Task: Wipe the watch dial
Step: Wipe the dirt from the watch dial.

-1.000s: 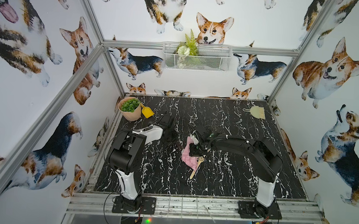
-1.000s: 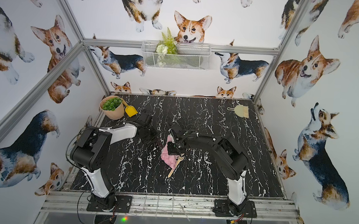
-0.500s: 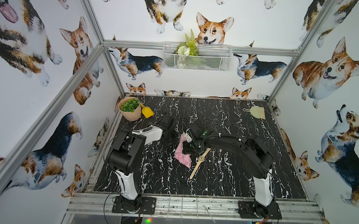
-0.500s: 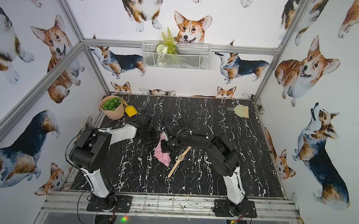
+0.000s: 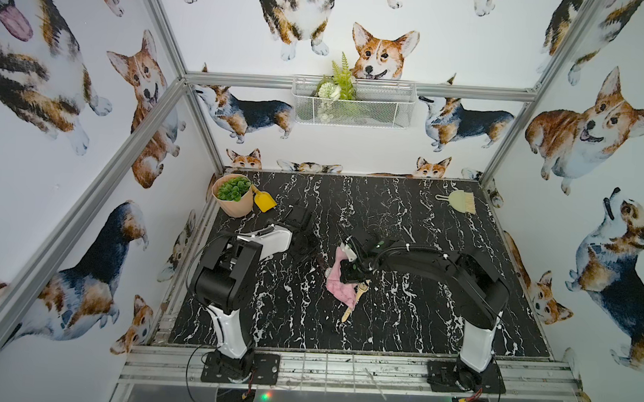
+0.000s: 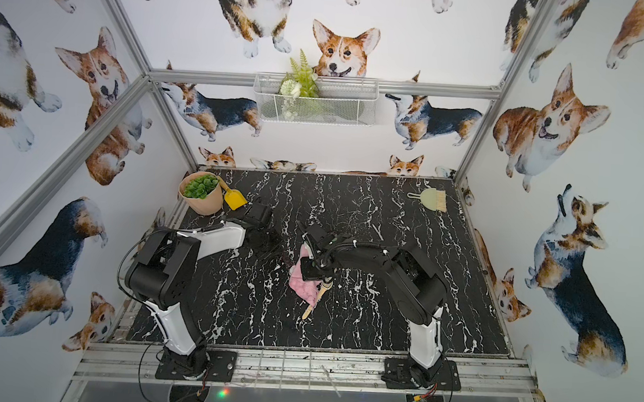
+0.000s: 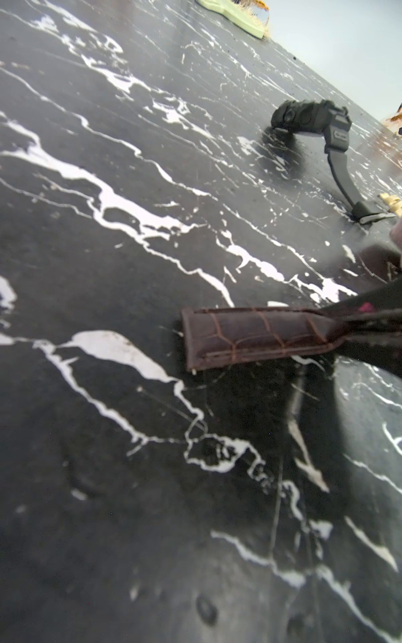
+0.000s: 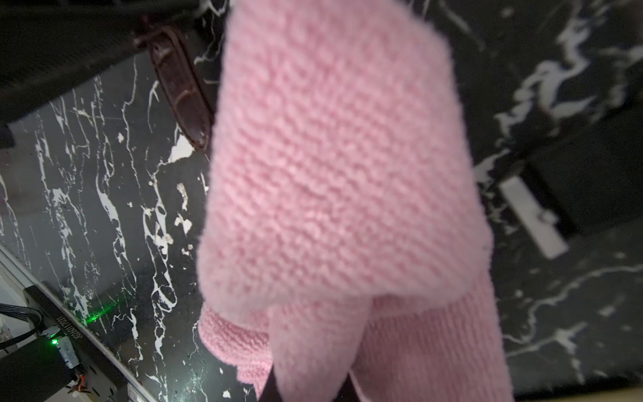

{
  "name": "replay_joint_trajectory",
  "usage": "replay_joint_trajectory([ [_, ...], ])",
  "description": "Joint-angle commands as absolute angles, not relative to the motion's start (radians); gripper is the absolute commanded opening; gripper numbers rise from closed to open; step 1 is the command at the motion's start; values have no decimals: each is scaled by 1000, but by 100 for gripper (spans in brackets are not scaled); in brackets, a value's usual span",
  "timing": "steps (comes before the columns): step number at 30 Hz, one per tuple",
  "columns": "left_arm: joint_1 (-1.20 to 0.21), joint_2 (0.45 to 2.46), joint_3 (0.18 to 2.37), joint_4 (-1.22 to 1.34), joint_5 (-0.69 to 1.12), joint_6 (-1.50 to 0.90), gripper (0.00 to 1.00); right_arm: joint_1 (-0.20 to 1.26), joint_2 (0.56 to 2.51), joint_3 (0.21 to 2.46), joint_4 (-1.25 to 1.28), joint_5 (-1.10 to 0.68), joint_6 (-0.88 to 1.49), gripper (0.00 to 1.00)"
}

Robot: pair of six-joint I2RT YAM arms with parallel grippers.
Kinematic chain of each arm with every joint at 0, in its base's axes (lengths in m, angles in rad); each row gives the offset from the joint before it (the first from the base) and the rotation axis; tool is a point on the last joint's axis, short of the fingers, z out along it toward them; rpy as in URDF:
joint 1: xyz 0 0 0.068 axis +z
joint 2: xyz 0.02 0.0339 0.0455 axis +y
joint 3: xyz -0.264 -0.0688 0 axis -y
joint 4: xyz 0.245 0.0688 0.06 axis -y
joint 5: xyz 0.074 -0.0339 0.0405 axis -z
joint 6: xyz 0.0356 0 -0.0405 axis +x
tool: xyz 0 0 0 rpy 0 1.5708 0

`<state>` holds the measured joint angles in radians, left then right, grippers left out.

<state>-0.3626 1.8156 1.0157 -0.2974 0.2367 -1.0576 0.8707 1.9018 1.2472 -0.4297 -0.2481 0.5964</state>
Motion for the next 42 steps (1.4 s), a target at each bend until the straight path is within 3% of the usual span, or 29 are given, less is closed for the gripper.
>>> replay_joint_trajectory([
  [1, -365, 1828, 988, -487, 173, -1068, 0, 873, 1902, 1345, -473, -227, 568, 0],
  [7, -364, 1819, 980, -486, 182, -1071, 0, 882, 1983, 1466, -470, -263, 603, 0],
  [14, -365, 1823, 1009, -509, 183, -1057, 0, 885, 2055, 1426, -441, -305, 644, 0],
  [27, -365, 1853, 1031, -510, 181, -1052, 0, 862, 1912, 1229, -431, -276, 625, 0],
  [36, -365, 1847, 1027, -511, 178, -1061, 0, 854, 1909, 1341, -437, -279, 624, 0],
  [42, -365, 1840, 1014, -507, 178, -1069, 0, 860, 2006, 1407, -392, -336, 682, 0],
])
